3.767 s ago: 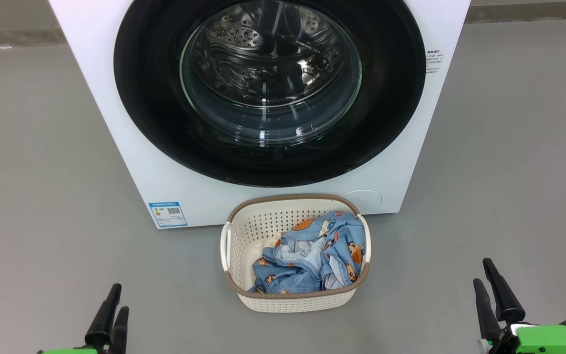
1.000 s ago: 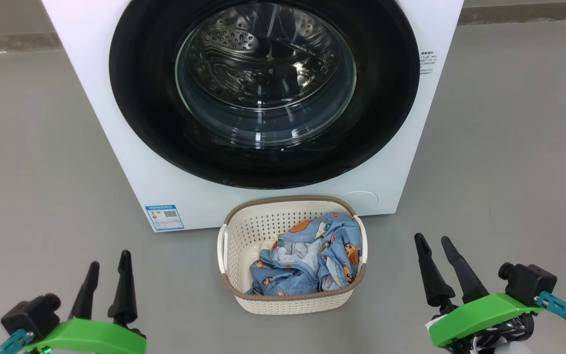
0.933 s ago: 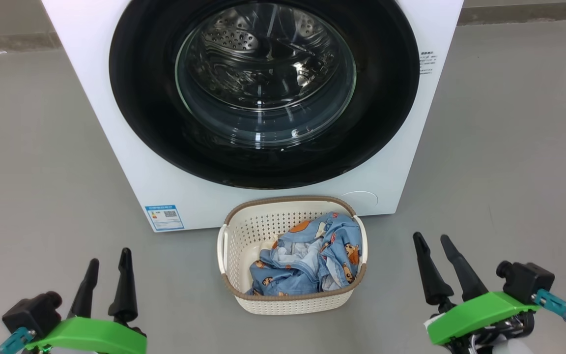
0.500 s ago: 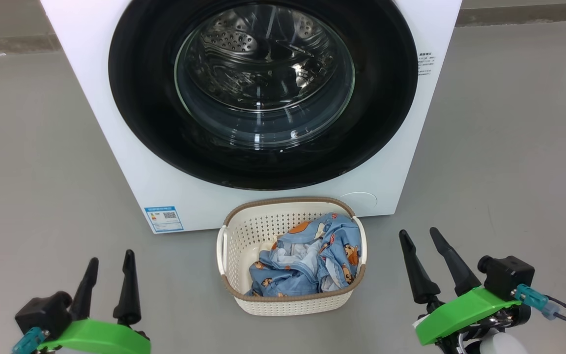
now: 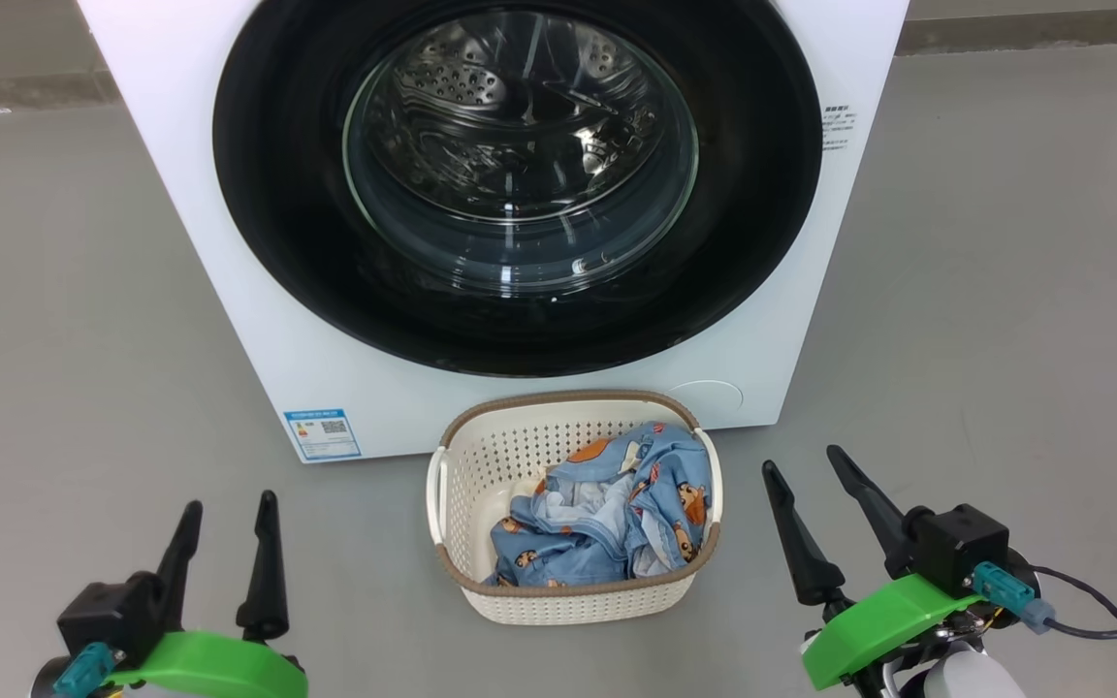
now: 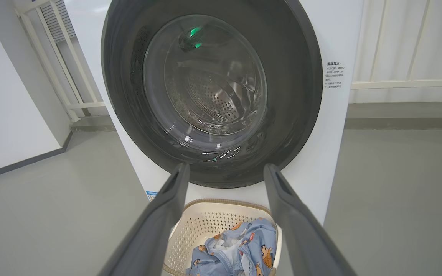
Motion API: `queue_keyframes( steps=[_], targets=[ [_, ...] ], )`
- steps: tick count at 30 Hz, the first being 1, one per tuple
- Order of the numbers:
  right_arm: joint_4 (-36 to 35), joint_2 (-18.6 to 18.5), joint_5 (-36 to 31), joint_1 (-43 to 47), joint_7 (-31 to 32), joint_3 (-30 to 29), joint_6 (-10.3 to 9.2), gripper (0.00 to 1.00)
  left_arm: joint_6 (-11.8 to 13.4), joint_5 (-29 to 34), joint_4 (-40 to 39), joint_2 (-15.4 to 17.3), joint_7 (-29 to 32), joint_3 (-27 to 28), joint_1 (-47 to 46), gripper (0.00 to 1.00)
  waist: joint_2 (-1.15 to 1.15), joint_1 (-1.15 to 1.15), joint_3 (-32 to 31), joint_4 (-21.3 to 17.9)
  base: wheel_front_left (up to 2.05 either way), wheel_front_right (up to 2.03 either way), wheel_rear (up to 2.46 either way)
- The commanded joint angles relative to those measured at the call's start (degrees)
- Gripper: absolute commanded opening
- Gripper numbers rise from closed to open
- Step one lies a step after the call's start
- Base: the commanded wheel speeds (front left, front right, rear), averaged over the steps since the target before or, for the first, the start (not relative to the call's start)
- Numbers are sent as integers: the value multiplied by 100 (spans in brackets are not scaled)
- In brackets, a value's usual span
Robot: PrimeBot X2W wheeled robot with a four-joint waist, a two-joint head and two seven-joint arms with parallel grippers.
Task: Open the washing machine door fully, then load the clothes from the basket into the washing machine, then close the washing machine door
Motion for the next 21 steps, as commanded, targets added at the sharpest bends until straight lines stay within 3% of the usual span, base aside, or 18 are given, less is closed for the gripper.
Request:
queue_keyframes(
  steps=[1,21],
  targets=[
    [-116,-9,-282,-271,-122,173,9,100,-26,221,-101,114,-132,131,-293,100,0,0,-10,-6,0,0,0],
    [-140,-11,-370,-248,-167,69,9,100,-36,188,-66,188,-178,100,-295,100,0,0,-17,-2,0,0,0]
  ],
)
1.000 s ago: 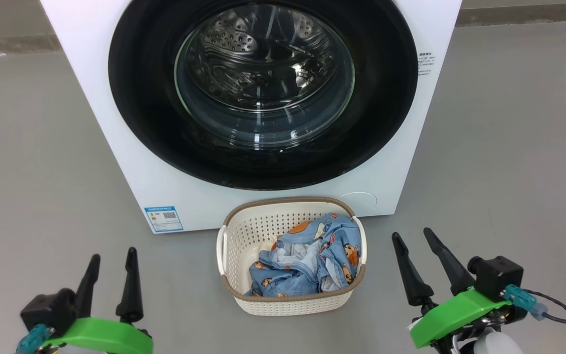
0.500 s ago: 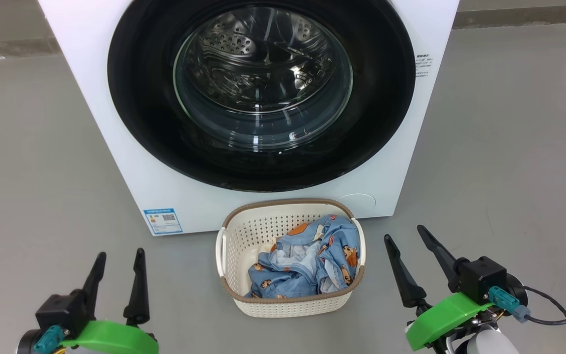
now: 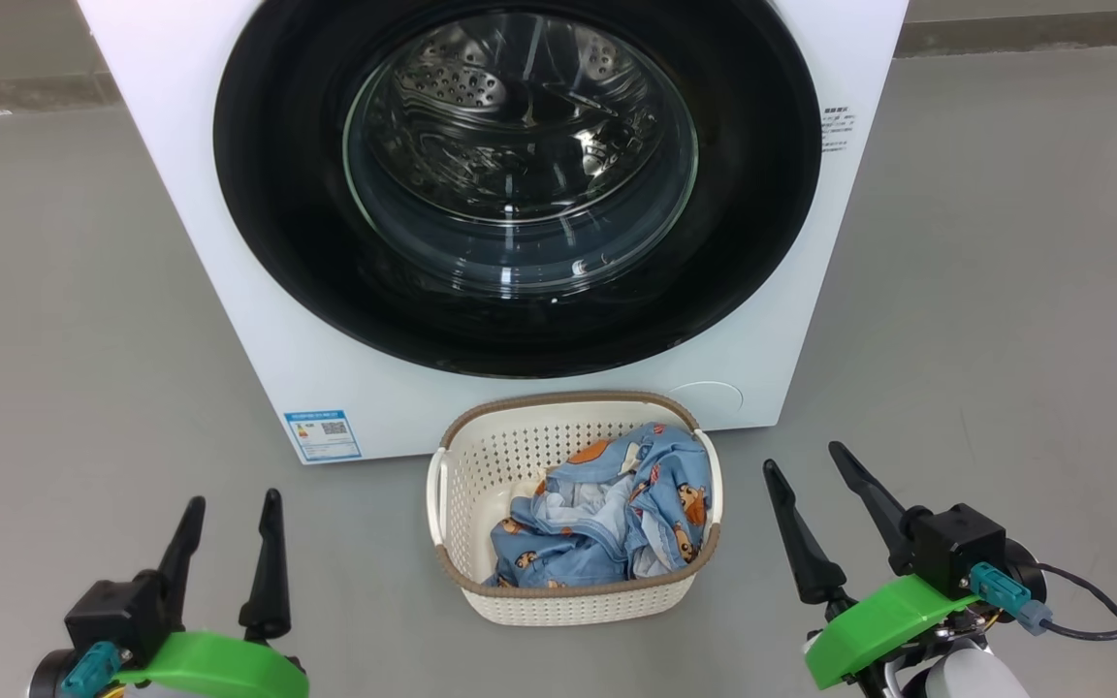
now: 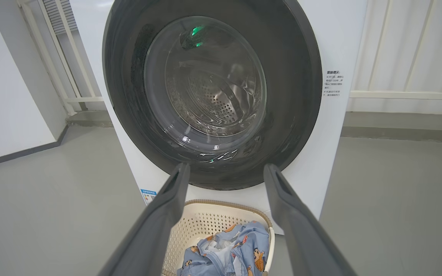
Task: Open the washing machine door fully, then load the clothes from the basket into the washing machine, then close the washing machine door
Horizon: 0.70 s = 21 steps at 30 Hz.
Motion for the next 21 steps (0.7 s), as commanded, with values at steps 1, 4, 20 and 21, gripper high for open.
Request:
queue_keyframes(
  steps=[1,4,20,21],
  targets=[
    [-146,2,15,-230,-69,111,9,100,-12,-26,-110,125,-37,186,-266,100,0,0,1,-1,0,0,0],
    [-143,2,8,-231,-69,100,9,100,-13,-29,-124,124,-37,194,-257,100,0,0,7,-2,0,0,0],
    [-143,2,22,-228,-69,110,9,100,-10,50,-101,164,-37,172,-251,100,0,0,25,-6,1,1,-3],
    [-143,2,24,-227,-69,113,9,100,-8,66,-104,165,-37,173,-249,100,0,0,26,-7,22,22,-45]
  ],
)
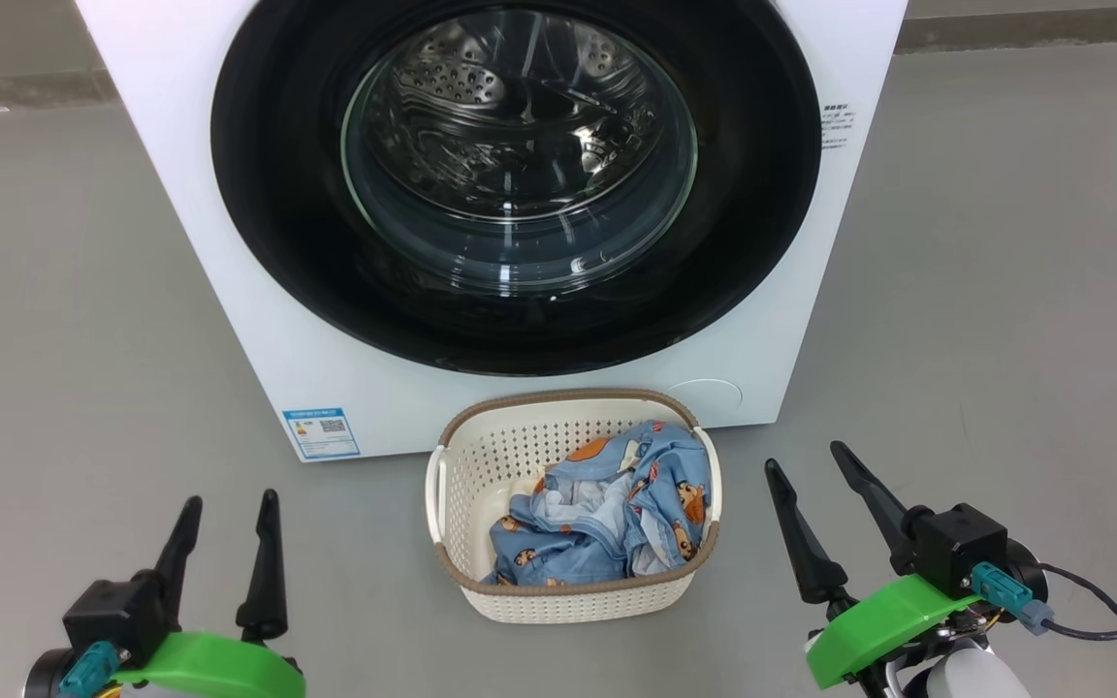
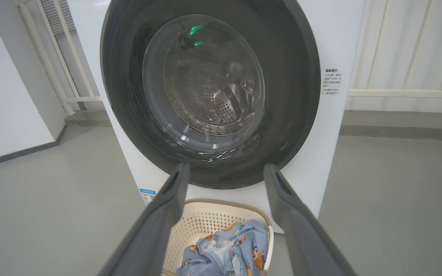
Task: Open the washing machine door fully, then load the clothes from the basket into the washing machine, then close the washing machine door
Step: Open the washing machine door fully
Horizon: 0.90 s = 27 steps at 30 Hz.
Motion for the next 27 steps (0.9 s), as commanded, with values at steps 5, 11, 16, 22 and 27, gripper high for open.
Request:
queue_keyframes(
  steps=[5,11,16,22,27],
  targets=[
    [-139,3,29,-234,-69,134,9,100,-8,60,-108,119,-37,182,-252,100,0,0,9,1,46,46,-92],
    [-127,3,38,-251,-69,136,9,100,-9,48,-73,124,-37,177,-266,100,0,0,16,-5,89,89,-178],
    [-109,3,50,-262,-69,138,9,100,-10,63,-85,139,-37,179,-288,100,0,0,17,-9,122,122,-244],
    [-105,3,50,-265,-69,133,9,100,-11,36,-175,120,-37,205,-274,100,0,0,15,-10,108,108,-215],
    [-98,3,54,-272,-69,133,9,100,-12,13,-156,114,-37,187,-266,100,0,0,20,-5,67,67,-134]
  ],
)
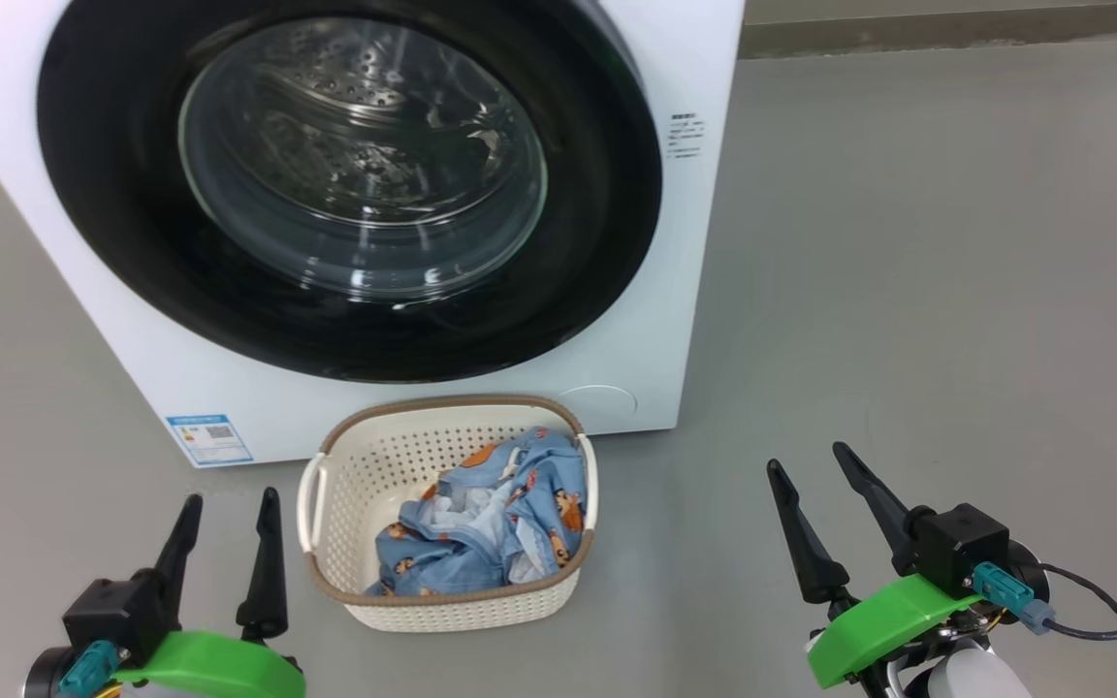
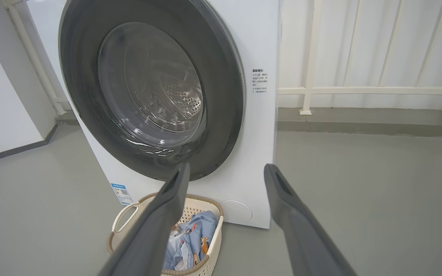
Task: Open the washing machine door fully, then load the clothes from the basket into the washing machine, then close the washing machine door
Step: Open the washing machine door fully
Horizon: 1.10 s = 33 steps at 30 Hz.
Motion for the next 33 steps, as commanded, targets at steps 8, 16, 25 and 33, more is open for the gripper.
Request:
queue_keyframes(
  steps=[8,16,25,33],
  targets=[
    [-97,16,9,-279,-69,133,9,100,-13,-31,-110,108,-37,175,-256,100,0,0,6,7,18,18,-36],
    [-77,16,9,-277,-69,134,9,100,-14,-49,-81,103,-37,167,-254,100,0,0,-10,4,0,0,0],
    [-54,16,12,-273,-69,122,9,100,-14,-42,-46,96,-37,176,-264,100,0,0,-15,16,0,0,0],
    [-19,16,16,-282,-69,110,9,100,-2,23,-22,76,-37,218,-248,100,0,0,-18,32,0,0,0]
  ],
)
